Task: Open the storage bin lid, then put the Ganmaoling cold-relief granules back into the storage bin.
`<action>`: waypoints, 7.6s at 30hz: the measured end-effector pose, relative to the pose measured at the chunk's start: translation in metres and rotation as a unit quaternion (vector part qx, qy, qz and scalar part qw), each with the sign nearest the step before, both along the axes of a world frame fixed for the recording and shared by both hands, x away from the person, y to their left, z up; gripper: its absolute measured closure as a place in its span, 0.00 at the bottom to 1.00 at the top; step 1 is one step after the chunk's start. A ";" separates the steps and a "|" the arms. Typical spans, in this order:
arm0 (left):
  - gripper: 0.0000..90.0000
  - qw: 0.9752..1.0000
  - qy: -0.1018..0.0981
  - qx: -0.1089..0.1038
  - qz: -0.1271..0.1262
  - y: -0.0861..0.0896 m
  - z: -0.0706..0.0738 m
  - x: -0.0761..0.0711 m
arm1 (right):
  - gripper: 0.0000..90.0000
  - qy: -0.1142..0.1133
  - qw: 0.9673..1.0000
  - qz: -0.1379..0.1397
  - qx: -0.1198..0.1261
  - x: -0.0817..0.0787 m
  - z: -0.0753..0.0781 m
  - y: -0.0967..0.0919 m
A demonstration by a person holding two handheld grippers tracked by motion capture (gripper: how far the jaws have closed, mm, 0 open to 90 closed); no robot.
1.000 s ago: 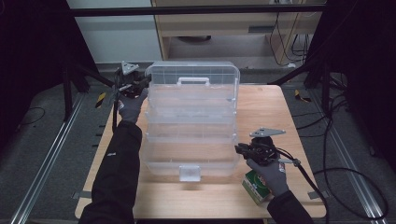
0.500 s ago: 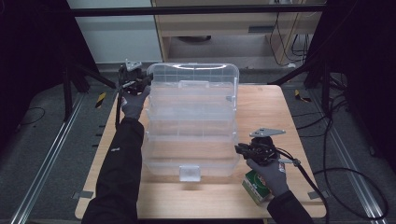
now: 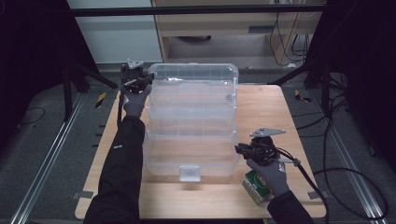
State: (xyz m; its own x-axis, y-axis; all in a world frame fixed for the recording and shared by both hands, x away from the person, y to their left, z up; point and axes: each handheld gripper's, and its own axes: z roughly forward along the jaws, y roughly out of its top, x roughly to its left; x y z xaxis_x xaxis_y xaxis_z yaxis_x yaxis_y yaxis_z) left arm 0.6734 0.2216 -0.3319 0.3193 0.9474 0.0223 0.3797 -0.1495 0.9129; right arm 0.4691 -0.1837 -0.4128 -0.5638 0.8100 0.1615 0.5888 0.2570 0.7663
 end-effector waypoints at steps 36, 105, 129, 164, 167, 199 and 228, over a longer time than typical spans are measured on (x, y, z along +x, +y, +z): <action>0.61 0.998 -0.010 0.018 -0.063 0.054 0.009 -0.138 | 0.87 0.014 1.000 -0.010 0.007 0.001 0.001 0.001; 0.87 0.991 0.097 0.037 -0.088 0.029 -0.085 -0.209 | 0.88 0.014 1.000 -0.011 -0.002 -0.001 0.003 0.001; 0.80 0.995 0.066 -0.009 -0.079 0.046 -0.073 -0.213 | 0.75 -0.016 1.000 -0.013 0.007 -0.004 0.011 -0.006; 0.50 0.998 0.058 -0.011 -0.021 0.078 -0.072 -0.206 | 0.35 0.008 0.997 -0.011 -0.079 -0.035 0.060 -0.045; 0.49 0.998 0.062 -0.008 -0.021 0.078 -0.073 -0.206 | 0.32 0.013 0.996 -0.009 -0.083 -0.038 0.061 -0.047; 0.46 0.997 0.079 0.004 -0.015 0.079 -0.081 -0.202 | 0.15 0.116 0.986 0.008 -0.117 -0.048 0.046 -0.035; 0.46 0.996 0.083 0.010 -0.020 0.078 -0.083 -0.202 | 0.09 0.195 0.965 0.035 -0.173 -0.041 0.016 -0.019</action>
State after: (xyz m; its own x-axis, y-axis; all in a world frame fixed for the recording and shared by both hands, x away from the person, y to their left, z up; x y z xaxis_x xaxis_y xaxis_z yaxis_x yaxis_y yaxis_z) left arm 0.4717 0.2993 -0.4148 0.3567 0.9341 -0.0159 0.5191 -0.1840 0.8347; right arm 0.4283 -0.2029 -0.3964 -0.5693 0.8161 0.0991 0.7875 0.5068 0.3506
